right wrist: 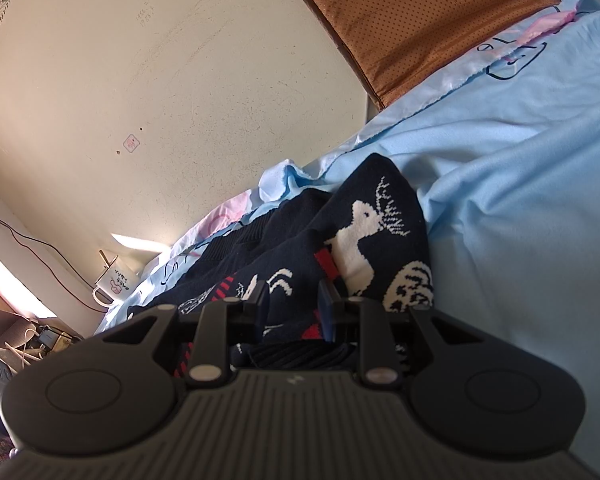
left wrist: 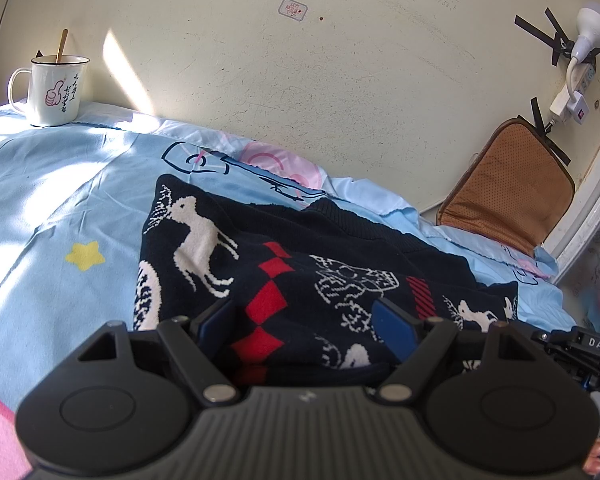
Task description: Fold small clothes
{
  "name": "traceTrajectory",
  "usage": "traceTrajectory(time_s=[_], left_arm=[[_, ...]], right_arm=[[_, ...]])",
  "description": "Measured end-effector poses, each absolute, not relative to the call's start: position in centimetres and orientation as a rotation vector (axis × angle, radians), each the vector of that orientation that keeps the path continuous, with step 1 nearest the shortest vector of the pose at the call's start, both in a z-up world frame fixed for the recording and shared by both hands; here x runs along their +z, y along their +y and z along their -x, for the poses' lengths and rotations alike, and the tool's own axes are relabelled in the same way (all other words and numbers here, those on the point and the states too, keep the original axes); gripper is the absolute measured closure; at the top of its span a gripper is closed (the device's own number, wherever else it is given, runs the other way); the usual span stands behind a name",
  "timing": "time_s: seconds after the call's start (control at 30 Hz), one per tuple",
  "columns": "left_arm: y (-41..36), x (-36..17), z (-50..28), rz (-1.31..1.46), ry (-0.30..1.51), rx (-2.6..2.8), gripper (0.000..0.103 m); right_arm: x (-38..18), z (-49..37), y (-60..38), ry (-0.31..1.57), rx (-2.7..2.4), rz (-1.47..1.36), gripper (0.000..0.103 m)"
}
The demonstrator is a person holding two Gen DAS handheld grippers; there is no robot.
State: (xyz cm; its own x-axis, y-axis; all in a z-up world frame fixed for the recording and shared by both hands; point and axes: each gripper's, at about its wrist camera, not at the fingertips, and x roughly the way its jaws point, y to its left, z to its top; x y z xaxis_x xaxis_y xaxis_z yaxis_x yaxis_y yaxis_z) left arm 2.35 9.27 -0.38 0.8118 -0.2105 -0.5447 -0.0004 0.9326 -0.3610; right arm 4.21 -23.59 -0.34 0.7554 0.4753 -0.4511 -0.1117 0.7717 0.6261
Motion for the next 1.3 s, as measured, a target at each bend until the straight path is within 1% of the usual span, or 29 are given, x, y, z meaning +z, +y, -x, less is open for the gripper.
traceTrajectory(time_s=[0.2, 0.7, 0.9, 1.3], left_arm=[[9.22, -0.37, -2.35, 0.357, 0.616, -0.116, 0.023], [9.19, -0.38, -2.37, 0.354, 0.617, -0.118, 0.023], [9.12, -0.39, -2.31, 0.352, 0.617, -0.125, 0.019], [9.10, -0.39, -2.32, 0.351, 0.618, -0.125, 0.018]], right_arm=[[-0.36, -4.21, -23.61, 0.640, 0.343, -0.613, 0.074], [-0.38, -4.16, -23.71, 0.640, 0.344, -0.624, 0.075], [-0.39, -4.15, -23.72, 0.640, 0.343, -0.624, 0.075], [-0.37, -4.11, -23.75, 0.640, 0.343, -0.624, 0.075]])
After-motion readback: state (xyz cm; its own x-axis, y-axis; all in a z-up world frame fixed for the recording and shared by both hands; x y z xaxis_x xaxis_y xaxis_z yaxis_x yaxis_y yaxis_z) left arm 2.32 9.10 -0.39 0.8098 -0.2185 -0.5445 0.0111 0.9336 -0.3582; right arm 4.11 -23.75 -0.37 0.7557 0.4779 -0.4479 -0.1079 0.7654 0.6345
